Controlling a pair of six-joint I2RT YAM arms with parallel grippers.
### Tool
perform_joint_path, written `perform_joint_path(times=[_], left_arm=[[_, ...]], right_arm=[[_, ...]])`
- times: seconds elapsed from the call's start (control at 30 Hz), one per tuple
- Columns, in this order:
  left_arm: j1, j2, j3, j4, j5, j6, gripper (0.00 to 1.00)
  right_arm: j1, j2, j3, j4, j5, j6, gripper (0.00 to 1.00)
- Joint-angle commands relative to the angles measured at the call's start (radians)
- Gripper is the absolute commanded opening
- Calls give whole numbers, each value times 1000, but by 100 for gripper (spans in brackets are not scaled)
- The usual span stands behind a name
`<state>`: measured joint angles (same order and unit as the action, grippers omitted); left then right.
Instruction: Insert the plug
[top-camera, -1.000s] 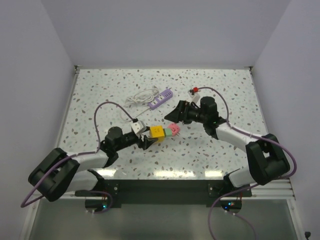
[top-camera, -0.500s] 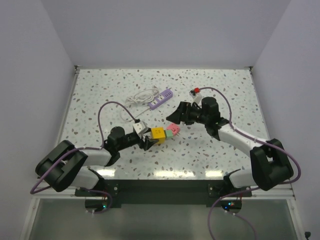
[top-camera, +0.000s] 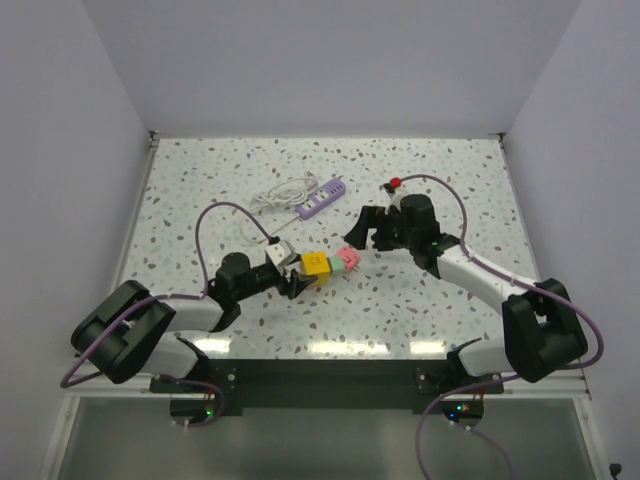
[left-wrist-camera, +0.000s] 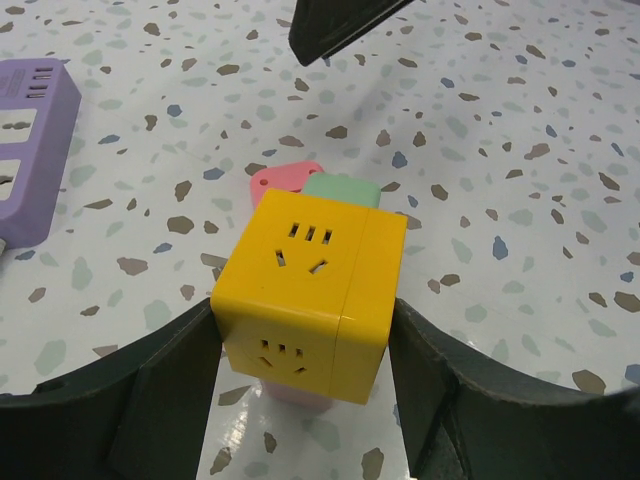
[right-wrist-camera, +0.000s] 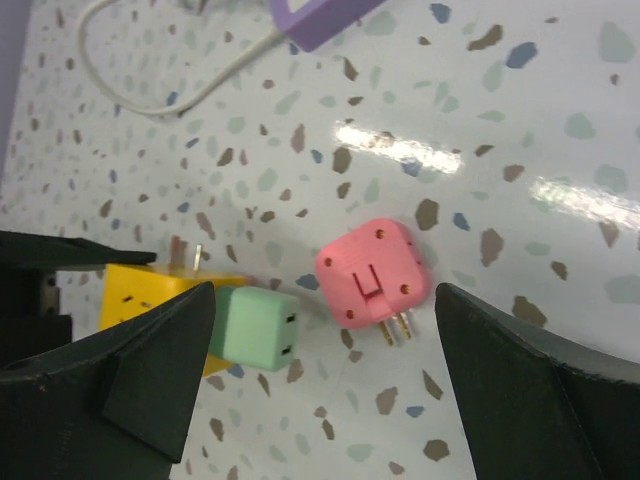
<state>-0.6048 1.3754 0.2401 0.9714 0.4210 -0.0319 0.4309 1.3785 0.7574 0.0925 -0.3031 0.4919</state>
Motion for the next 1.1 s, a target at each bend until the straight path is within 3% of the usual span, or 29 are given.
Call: perform_joint_path(times=[0.0, 0.33, 0.8, 0.87, 1.0, 1.07], left_arm=[[-4, 7, 36, 56, -25, 27, 8], [-7, -12, 34, 32, -42, 27, 29], [-20, -19, 45, -2, -68, 27, 42], [-21, -21, 50, -8, -70, 27, 52], [-27, -25, 53, -20, -76, 27, 54], [-29, -27, 53, -22, -79, 27, 63]], right_arm=[[-1, -38, 20, -88, 148, -82, 95], [-3, -9, 25, -89, 162, -93, 95], [38, 94, 37, -108, 237, -127, 95], [40, 102, 39, -106, 236, -131, 95], [40, 114, 46, -108, 237, -134, 95], [40, 120, 52, -109, 239, -138, 95]])
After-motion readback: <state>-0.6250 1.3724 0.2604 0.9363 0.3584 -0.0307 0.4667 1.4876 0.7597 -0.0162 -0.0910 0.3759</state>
